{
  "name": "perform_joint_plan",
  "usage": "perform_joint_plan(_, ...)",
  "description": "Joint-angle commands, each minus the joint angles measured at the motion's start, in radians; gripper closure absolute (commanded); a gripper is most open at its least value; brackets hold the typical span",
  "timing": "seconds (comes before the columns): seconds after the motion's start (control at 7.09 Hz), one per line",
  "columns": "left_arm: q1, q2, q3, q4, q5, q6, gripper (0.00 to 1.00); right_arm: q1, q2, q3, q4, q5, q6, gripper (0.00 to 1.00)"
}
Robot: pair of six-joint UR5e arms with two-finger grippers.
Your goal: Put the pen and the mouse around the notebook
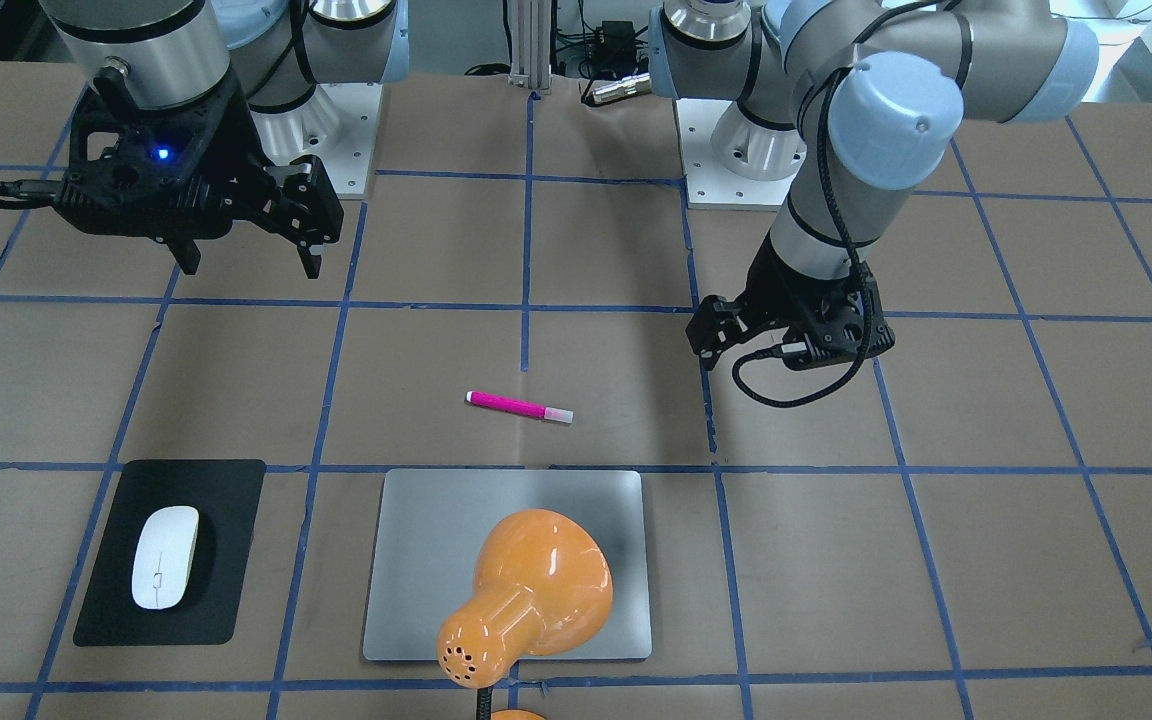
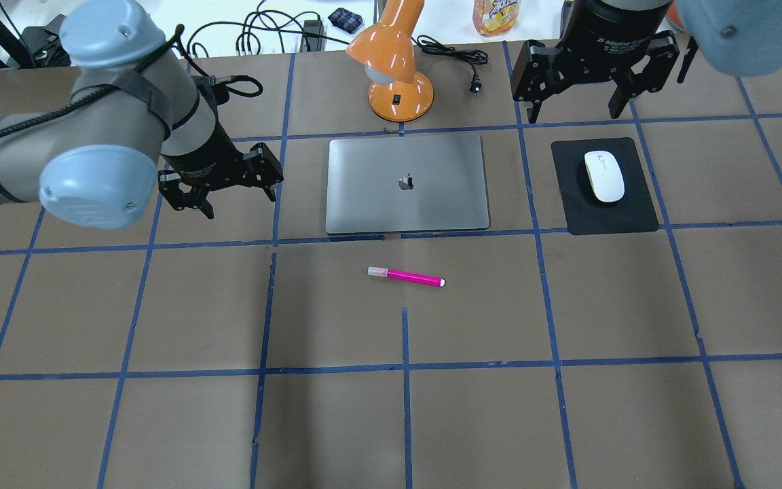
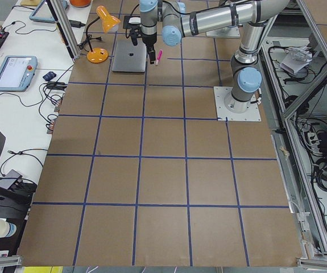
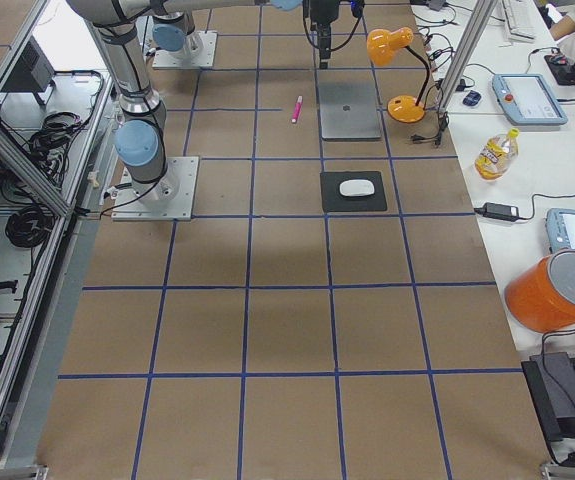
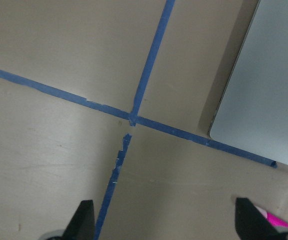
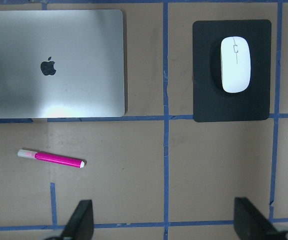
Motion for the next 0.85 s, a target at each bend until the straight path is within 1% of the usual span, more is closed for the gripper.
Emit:
perform_joint_plan(0.0,0.009,0.071,0.065,-0.144,-0.004,0.133,0.0,0.0,0.0,0.0,0.002,0.0,0.0,0.0)
perform_joint_plan(0.14,0.009,0.092,0.088,-0.185,-0.001,0.136,0.0,-0.002,0.0,-0.001,0.0,0.0,0.0,0.0)
perform_joint_plan(0.28,0.027,0.108,0.104,-0.242,0.043,0.151,0.0,-0.003,0.0,0.0,0.0,0.0,0.0,0.0)
perform_joint_plan(0.56,0.104,0.119,0.11,-0.275,0.056,0.276,0.0,-0.006,0.002,-0.001,0.0,0.0,0.0,0.0)
perform_joint_plan(0.71,0.101,0.128,0.099,-0.279,0.059,0.277,0.0,-0.008,0.002,-0.001,0.0,-0.002,-0.002,0.0)
